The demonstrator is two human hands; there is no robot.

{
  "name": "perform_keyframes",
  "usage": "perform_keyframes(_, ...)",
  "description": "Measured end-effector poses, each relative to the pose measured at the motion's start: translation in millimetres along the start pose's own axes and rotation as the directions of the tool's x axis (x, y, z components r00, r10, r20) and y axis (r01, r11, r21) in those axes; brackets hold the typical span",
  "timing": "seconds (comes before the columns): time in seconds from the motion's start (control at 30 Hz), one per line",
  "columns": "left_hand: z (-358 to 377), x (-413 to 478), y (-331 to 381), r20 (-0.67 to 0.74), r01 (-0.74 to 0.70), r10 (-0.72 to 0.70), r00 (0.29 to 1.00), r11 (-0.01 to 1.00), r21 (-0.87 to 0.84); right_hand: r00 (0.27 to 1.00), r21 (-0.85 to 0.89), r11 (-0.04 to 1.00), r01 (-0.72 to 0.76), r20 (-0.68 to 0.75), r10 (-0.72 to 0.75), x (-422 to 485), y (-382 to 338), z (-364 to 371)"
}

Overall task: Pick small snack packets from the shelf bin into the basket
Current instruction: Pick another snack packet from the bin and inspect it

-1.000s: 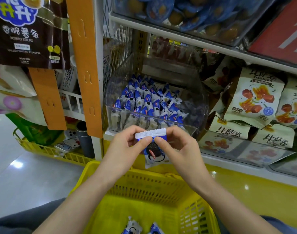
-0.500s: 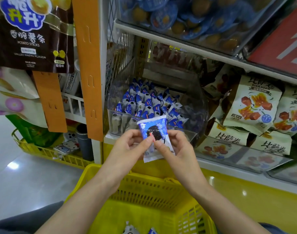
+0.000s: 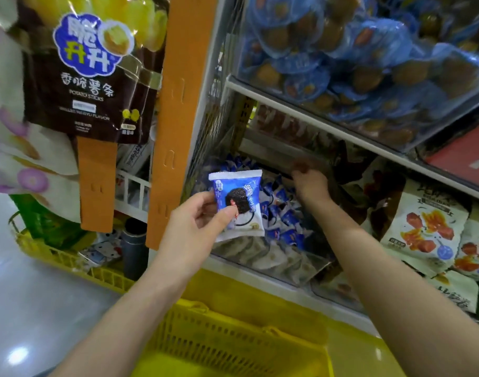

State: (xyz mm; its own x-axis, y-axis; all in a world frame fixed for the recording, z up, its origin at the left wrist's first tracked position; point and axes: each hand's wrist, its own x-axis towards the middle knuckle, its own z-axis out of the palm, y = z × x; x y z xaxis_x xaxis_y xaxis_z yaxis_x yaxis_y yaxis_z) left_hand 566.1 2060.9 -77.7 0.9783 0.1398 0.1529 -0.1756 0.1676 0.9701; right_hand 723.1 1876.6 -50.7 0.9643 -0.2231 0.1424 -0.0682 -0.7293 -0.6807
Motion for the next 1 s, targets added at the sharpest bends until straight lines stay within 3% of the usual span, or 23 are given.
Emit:
perform_keyframes(0.07,-4,4,2,0.002,-0.005,0.005,1.0,1.0,-0.006,0.995,-0.15,0.987,-0.066,0.061,0.075,22,7,9)
perform_keyframes(0.53,-11,18,1,0.006,-0.013,0.014,1.0,1.0,-0.022,0.974,-0.28,0.956,-0.089,0.177,0.142,95,39,42)
perform_keyframes(0.67,-10,17,-1,-0.013,0.001,-0.002,1.0,0.998,-0.059,0.997,-0.261,0.963,-0.07,-0.007,0.071,89,25,32)
perform_keyframes(0.77,-11,16,-1,-0.047,0.037,-0.04,0.998,0.997,-0.072,0.982,-0.227,0.973,0.032,-0.175,-0.073,70,-3,16)
perform_keyframes(0.83,-10,15,-2,-0.062,0.066,-0.071,0.996,0.995,-0.068,0.965,-0.205,0.971,0.127,-0.202,-0.169,45,-24,4)
perform_keyframes(0.9,-10,14,-4,-0.068,0.092,-0.096,0.993,0.994,-0.062,0.962,-0.097,0.971,0.218,-0.147,-0.23,13,-40,-9)
perform_keyframes(0.93,-9,13,-5,-0.069,0.109,-0.113,0.991,0.992,-0.065,0.977,0.068,0.976,0.206,-0.078,-0.201,-7,-46,-14)
perform_keyframes(1.0,-8,13,-6,-0.072,0.173,-0.181,0.981,0.979,-0.107,0.981,0.407,0.912,0.045,0.154,-0.117,-49,-51,-22)
